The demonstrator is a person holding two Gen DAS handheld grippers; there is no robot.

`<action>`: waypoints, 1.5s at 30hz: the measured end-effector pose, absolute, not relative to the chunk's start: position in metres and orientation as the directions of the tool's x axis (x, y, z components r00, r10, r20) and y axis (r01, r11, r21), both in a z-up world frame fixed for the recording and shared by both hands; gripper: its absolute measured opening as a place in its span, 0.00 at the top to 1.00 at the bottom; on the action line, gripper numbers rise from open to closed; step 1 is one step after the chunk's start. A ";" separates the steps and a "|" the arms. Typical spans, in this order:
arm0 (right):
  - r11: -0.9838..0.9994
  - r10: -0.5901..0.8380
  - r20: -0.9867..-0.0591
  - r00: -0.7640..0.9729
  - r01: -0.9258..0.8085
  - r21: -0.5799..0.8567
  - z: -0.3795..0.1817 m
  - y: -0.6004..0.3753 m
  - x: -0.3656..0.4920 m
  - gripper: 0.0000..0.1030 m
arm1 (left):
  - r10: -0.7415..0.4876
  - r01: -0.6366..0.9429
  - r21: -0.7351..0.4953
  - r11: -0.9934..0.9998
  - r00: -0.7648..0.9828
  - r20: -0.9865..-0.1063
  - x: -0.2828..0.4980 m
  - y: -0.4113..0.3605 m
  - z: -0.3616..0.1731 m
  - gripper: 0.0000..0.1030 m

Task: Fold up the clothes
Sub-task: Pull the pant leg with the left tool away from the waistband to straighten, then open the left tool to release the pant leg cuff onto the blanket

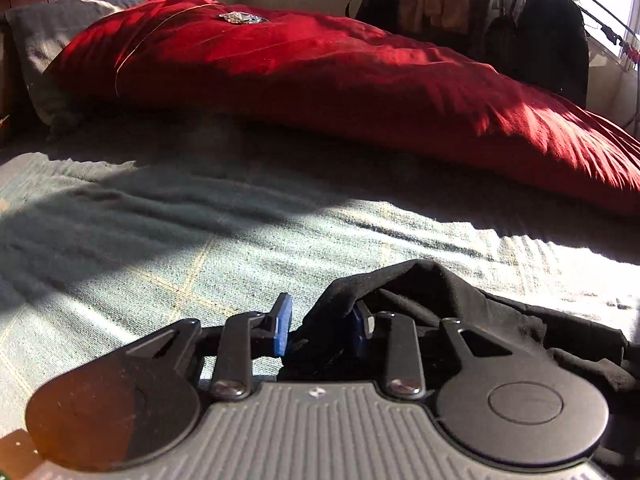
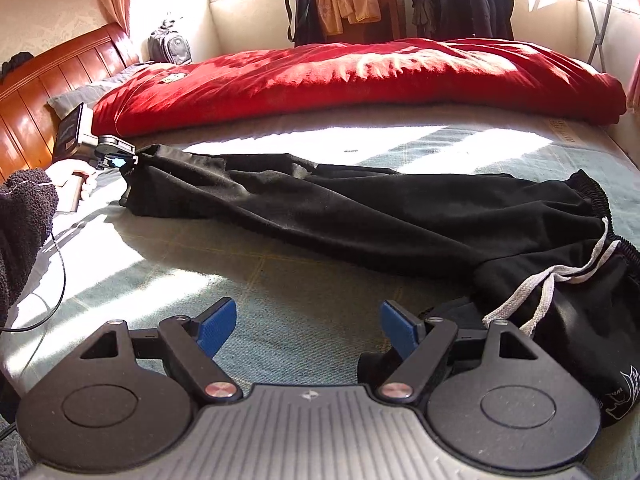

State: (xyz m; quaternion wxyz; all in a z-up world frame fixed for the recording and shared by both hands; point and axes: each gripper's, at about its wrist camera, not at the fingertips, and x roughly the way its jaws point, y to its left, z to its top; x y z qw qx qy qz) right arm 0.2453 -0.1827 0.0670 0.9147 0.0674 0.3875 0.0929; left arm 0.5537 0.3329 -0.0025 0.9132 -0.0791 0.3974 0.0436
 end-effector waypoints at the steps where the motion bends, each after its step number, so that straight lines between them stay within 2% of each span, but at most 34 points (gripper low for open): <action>1: 0.973 0.226 -0.697 0.680 -0.121 0.197 0.066 -0.182 0.247 0.20 | 0.011 -0.159 -0.136 0.978 0.686 -0.727 0.549 0.338 -0.001 0.60; 4: 0.970 0.239 -0.700 0.673 -0.133 0.202 0.065 -0.179 0.252 0.20 | -0.047 -0.188 -0.251 0.949 0.706 -0.706 0.534 0.354 0.004 0.56; 7: 0.966 0.255 -0.700 0.667 -0.149 0.210 0.064 -0.176 0.255 0.20 | -0.108 -0.196 -0.344 0.918 0.714 -0.692 0.512 0.363 0.003 0.45; 10: 0.963 0.268 -0.700 0.663 -0.161 0.216 0.063 -0.174 0.258 0.20 | -0.165 -0.240 -0.454 0.858 0.708 -0.687 0.488 0.369 -0.011 0.38; 15: 0.958 0.286 -0.699 0.655 -0.177 0.226 0.062 -0.172 0.261 0.20 | -0.310 -0.319 -0.673 0.667 0.702 -0.641 0.456 0.379 -0.059 0.35; 19: 0.956 0.294 -0.700 0.651 -0.188 0.227 0.062 -0.170 0.262 0.20 | -0.298 -0.332 -0.706 0.625 0.735 -0.610 0.455 0.373 -0.079 0.35; 21: 0.956 0.294 -0.700 0.651 -0.191 0.223 0.062 -0.169 0.260 0.20 | -0.276 -0.317 -0.704 0.635 0.758 -0.591 0.463 0.370 -0.079 0.38; 22: 0.956 0.294 -0.700 0.651 -0.193 0.221 0.063 -0.169 0.259 0.20 | -0.256 -0.316 -0.685 0.657 0.761 -0.596 0.466 0.367 -0.078 0.53; 23: 0.956 0.292 -0.699 0.652 -0.193 0.219 0.063 -0.169 0.257 0.20 | -0.233 -0.315 -0.660 0.682 0.762 -0.604 0.470 0.363 -0.077 0.88; 24: 0.957 0.289 -0.698 0.655 -0.191 0.216 0.064 -0.169 0.256 0.20 | -0.202 -0.322 -0.626 0.710 0.759 -0.619 0.471 0.358 -0.075 0.98; 27: 0.962 0.273 -0.695 0.666 -0.173 0.212 0.066 -0.175 0.249 0.20 | -0.130 -0.328 -0.553 0.766 0.763 -0.633 0.470 0.347 -0.064 0.97; 32: 0.967 0.248 -0.691 0.678 -0.135 0.214 0.067 -0.186 0.243 0.20 | -0.055 -0.307 -0.493 0.814 0.805 -0.591 0.463 0.357 -0.025 0.97; 35: 0.968 0.245 -0.691 0.680 -0.129 0.216 0.066 -0.190 0.242 0.20 | -0.032 -0.292 -0.423 0.858 0.792 -0.610 0.464 0.358 -0.010 0.96; 39: 0.969 0.244 -0.692 0.679 -0.134 0.210 0.066 -0.192 0.243 0.20 | -0.036 -0.281 -0.345 0.896 0.727 -0.686 0.460 0.350 -0.014 0.93; 42: 0.970 0.242 -0.693 0.680 -0.140 0.201 0.066 -0.194 0.242 0.20 | -0.024 -0.270 -0.290 0.918 0.693 -0.720 0.450 0.338 -0.018 0.83; 44: 0.972 0.230 -0.693 0.683 -0.131 0.193 0.065 -0.201 0.241 0.20 | -0.022 -0.257 -0.268 0.928 0.682 -0.731 0.441 0.330 -0.018 0.63; 45: 0.973 0.225 -0.692 0.686 -0.126 0.192 0.065 -0.205 0.240 0.20 | -0.028 -0.247 -0.261 0.933 0.675 -0.737 0.436 0.324 -0.019 0.59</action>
